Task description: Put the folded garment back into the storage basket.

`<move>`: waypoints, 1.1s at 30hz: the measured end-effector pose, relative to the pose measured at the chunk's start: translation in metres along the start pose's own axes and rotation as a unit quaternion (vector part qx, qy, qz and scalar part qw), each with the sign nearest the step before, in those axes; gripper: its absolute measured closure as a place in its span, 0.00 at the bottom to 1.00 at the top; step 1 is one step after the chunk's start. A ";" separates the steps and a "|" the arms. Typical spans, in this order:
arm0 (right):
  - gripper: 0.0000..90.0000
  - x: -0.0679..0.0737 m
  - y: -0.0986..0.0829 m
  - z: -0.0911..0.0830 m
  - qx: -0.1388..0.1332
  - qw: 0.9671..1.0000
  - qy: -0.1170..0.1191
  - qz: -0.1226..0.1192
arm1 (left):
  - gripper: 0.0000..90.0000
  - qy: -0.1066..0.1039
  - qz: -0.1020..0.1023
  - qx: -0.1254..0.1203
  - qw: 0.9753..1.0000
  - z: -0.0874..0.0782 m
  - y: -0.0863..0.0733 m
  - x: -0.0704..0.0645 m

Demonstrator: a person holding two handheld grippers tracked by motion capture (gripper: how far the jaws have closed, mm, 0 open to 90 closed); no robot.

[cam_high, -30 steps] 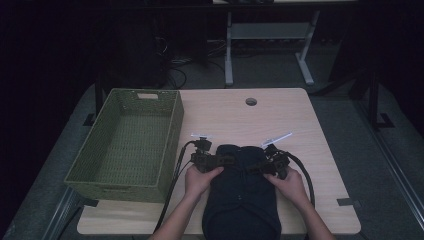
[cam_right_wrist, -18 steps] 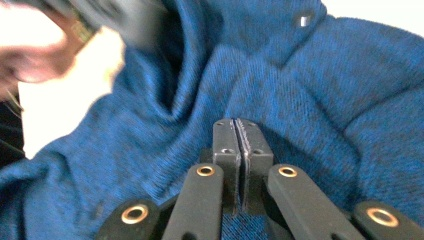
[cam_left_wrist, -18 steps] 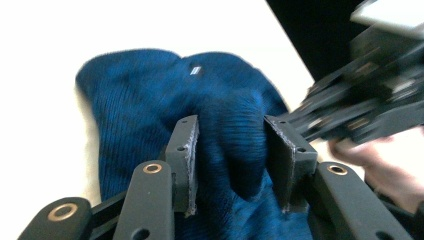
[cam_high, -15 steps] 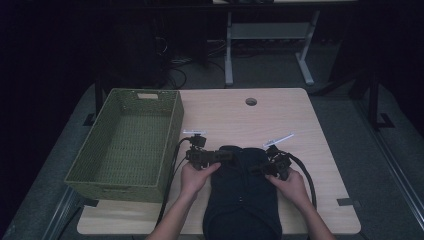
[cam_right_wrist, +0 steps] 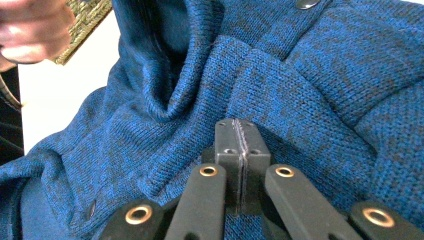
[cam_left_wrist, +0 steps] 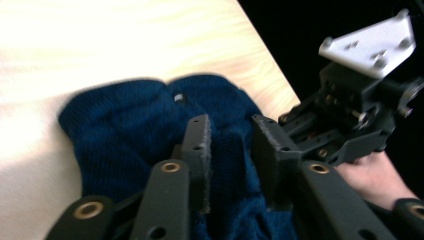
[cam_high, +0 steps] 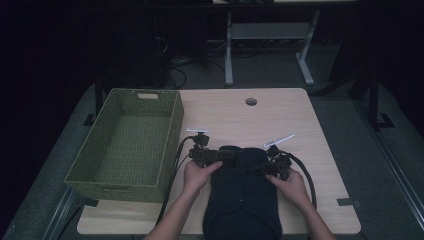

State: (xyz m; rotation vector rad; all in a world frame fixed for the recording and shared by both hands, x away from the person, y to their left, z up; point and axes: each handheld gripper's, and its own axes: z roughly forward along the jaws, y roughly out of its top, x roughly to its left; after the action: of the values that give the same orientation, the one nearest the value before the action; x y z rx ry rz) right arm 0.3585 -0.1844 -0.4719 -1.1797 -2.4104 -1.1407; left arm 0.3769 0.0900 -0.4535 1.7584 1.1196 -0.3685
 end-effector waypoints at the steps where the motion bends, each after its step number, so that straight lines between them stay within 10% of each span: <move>1: 0.98 0.000 0.000 0.000 0.000 1.000 0.001 0.000 | 0.80 0.004 -0.001 0.010 1.000 0.002 -0.002 0.001; 18: 0.95 0.001 0.004 -0.004 -0.007 1.000 0.012 0.002 | 0.83 0.030 -0.014 0.031 0.999 0.009 -0.017 0.011; 33: 0.79 -0.024 0.016 -0.045 -0.051 0.996 -0.039 0.057 | 0.73 0.048 -0.016 -0.023 0.998 -0.016 0.009 0.011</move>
State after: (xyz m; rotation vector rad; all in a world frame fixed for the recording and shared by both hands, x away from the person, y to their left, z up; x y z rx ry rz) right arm 0.3809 -0.2250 -0.4447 -1.3977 -2.3302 -1.2175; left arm 0.3863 0.1090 -0.4484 1.7356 1.2155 -0.2772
